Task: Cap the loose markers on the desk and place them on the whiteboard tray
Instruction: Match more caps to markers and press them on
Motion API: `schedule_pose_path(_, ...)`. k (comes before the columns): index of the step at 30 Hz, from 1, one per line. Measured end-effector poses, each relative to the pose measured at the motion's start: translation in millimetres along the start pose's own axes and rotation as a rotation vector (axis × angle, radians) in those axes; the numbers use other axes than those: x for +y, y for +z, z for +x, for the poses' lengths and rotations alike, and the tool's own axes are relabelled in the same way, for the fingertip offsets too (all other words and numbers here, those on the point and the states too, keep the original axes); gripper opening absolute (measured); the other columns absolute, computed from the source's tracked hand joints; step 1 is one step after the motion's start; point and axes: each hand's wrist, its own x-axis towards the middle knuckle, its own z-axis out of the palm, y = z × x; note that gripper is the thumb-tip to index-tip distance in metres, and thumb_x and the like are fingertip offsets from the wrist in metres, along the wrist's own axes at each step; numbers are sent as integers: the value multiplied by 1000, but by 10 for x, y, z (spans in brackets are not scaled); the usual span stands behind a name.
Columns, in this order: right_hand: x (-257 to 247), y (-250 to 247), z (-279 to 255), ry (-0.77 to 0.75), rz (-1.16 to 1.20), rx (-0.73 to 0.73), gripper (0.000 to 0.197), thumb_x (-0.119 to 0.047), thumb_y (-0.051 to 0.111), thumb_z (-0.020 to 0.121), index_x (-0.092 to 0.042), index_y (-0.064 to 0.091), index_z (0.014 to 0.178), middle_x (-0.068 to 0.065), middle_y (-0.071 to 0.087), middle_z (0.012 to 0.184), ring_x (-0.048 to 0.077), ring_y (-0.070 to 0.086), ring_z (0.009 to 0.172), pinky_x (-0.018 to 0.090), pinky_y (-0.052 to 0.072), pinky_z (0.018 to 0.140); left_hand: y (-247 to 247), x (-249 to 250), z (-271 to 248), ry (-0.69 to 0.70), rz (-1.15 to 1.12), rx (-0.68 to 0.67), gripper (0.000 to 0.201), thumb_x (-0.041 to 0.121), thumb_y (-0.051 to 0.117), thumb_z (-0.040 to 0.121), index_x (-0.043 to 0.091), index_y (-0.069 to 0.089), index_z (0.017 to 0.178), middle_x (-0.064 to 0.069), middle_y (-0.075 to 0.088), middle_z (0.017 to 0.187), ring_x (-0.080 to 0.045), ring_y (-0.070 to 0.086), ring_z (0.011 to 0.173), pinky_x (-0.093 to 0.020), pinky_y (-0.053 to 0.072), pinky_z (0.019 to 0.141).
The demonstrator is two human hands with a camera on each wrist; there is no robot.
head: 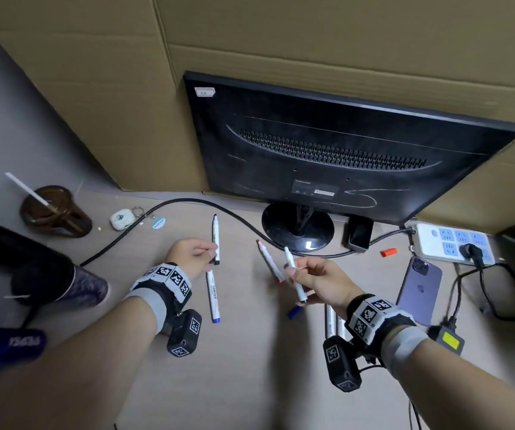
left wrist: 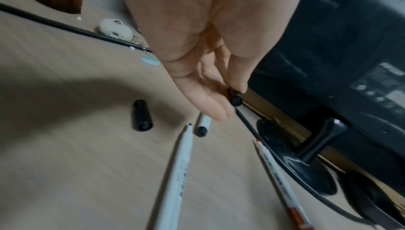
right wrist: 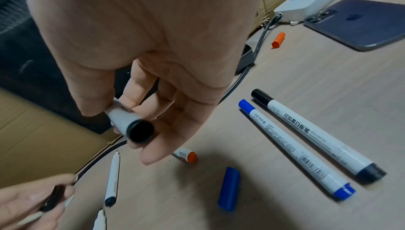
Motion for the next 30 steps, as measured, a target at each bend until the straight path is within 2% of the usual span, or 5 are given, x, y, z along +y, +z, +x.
schedule_pose_path(4, 71, -3, -147, -6, -85, -63, 19, -25, 69, 100, -12, 79, 110, 0, 65, 76, 15, 54, 58, 32, 59, 58, 109, 104, -283, -11, -151, -145, 20, -4, 62, 96, 0, 70, 114, -20, 70, 112, -32, 76, 81, -27, 65, 69)
schedule_pose_path(9, 80, 20, -291, -117, -176, -32, 22, -20, 79, 92, -16, 81, 114, 7, 55, 87, 9, 46, 48, 22, 41, 40, 223, 115, -527, 159, 27, -227, 29, -2, 82, 79, 16, 79, 102, 0, 80, 100, -9, 75, 92, -22, 58, 88)
schedule_pose_path(12, 39, 9, -353, -131, -208, -20, 19, -22, 83, 88, -23, 84, 107, 2, 60, 87, 10, 44, 50, 23, 37, 41, 280, 163, -626, 187, 22, -275, 27, -2, 84, 77, 19, 81, 95, 4, 82, 90, -2, 75, 85, -14, 56, 82)
schedule_pose_path(17, 34, -33, -413, -127, -249, -24, 15, -22, 82, 87, -30, 85, 100, 2, 57, 76, 15, 33, 49, 25, 31, 45, 369, 289, -732, 251, 22, -348, 26, -4, 81, 80, 16, 81, 97, -8, 81, 99, -6, 75, 84, -14, 57, 81)
schedule_pose_path(30, 86, -216, -518, -160, -344, -72, 18, -27, 78, 91, -29, 83, 109, -13, 60, 56, 10, 37, 48, 26, 38, 48, 635, 496, -860, 280, 77, -492, 29, -4, 82, 78, 9, 81, 104, -5, 82, 98, -15, 77, 94, -25, 58, 92)
